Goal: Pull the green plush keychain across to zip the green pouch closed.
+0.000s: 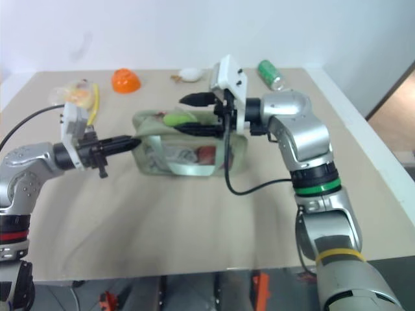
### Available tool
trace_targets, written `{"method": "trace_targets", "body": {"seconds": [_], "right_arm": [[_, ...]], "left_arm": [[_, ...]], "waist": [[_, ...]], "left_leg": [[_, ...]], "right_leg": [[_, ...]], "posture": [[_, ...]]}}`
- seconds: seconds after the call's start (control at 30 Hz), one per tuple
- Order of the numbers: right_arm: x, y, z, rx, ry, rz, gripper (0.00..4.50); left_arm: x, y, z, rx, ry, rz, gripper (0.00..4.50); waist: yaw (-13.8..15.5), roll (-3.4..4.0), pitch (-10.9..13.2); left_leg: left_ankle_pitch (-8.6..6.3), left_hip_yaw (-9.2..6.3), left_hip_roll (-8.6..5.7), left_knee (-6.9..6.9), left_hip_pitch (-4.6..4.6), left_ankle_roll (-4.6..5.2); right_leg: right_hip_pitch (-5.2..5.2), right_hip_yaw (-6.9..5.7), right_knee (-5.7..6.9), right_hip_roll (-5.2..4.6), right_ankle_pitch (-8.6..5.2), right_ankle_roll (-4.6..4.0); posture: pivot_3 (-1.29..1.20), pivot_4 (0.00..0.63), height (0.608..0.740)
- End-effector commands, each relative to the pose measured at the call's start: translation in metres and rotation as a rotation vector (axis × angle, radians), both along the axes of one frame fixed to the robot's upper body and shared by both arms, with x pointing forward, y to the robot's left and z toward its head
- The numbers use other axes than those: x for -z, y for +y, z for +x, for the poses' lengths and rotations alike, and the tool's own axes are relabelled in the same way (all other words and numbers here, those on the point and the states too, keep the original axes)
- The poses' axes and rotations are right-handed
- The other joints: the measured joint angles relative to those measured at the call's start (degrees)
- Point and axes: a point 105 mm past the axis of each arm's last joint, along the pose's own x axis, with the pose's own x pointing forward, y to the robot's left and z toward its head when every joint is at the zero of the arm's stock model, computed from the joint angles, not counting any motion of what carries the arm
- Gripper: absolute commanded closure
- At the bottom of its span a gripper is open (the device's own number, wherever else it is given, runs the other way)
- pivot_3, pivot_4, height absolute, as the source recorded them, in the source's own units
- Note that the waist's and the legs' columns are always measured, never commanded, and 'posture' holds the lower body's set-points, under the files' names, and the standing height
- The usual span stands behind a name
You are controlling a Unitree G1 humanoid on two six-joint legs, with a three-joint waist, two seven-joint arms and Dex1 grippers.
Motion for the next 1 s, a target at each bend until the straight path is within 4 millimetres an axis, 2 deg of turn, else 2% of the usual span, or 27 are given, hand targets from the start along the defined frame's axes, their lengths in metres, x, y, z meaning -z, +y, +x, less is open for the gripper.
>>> {"method": "trace_targets", "body": {"seconds": [0.03,0.37,0.57,0.77,0.8,1.0], "right_arm": [[-0.0060,0.0047,0.0041,0.000,-0.061,-0.030,1.40],[-0.0069,0.0090,0.0109,0.000,-0.069,-0.035,1.40],[-0.0148,0.0082,0.0123,0.004,-0.060,0.002,1.40],[-0.0101,0.0079,0.0132,0.006,-0.050,-0.005,1.40],[-0.0099,0.0079,0.0132,0.005,-0.048,-0.002,1.95],[-0.0093,0.0075,0.0134,0.001,-0.044,0.002,4.00]], "left_arm": [[-0.0082,-0.0061,-0.0065,0.031,-0.037,-0.007,4.50],[-0.0071,-0.0075,-0.0046,0.011,-0.033,-0.004,4.50],[-0.0045,-0.0071,-0.0044,0.007,-0.028,-0.003,4.50],[-0.0037,-0.0075,-0.0032,0.003,-0.027,-0.003,4.50],[-0.0035,-0.0078,-0.0031,0.003,-0.027,-0.003,4.50],[-0.0034,-0.0078,-0.0023,0.000,-0.029,-0.003,4.50]], "waist": [[0.00,0.00,0.00],[0.00,0.00,0.00],[0.00,0.00,0.00],[0.00,0.00,0.00],[0.00,0.00,0.00],[0.00,0.00,0.00]], "left_leg": [[0.00,0.00,0.00,0.00,0.00,0.00],[0.00,0.00,0.00,-0.02,-0.02,0.00],[0.00,-0.01,0.00,-0.01,-0.02,0.00],[0.00,0.00,0.00,-0.01,-0.02,0.00],[0.00,0.00,0.00,-0.01,-0.02,0.00],[0.00,-0.01,0.00,-0.01,-0.02,0.00]], "right_leg": [[0.00,0.00,0.00,0.00,0.00,0.00],[-0.02,-0.01,0.00,0.00,0.00,0.00],[-0.02,-0.01,0.00,0.00,0.00,0.00],[-0.01,-0.01,0.00,0.00,0.00,0.00],[-0.01,-0.01,0.00,0.00,0.00,0.00],[-0.01,-0.01,0.00,0.00,0.00,0.00]], "posture": [[0.00,0.150,0.740],[0.00,0.150,0.740],[0.00,0.150,0.740],[0.00,0.150,0.740],[0.00,0.150,0.740],[0.00,0.150,0.740]]}}
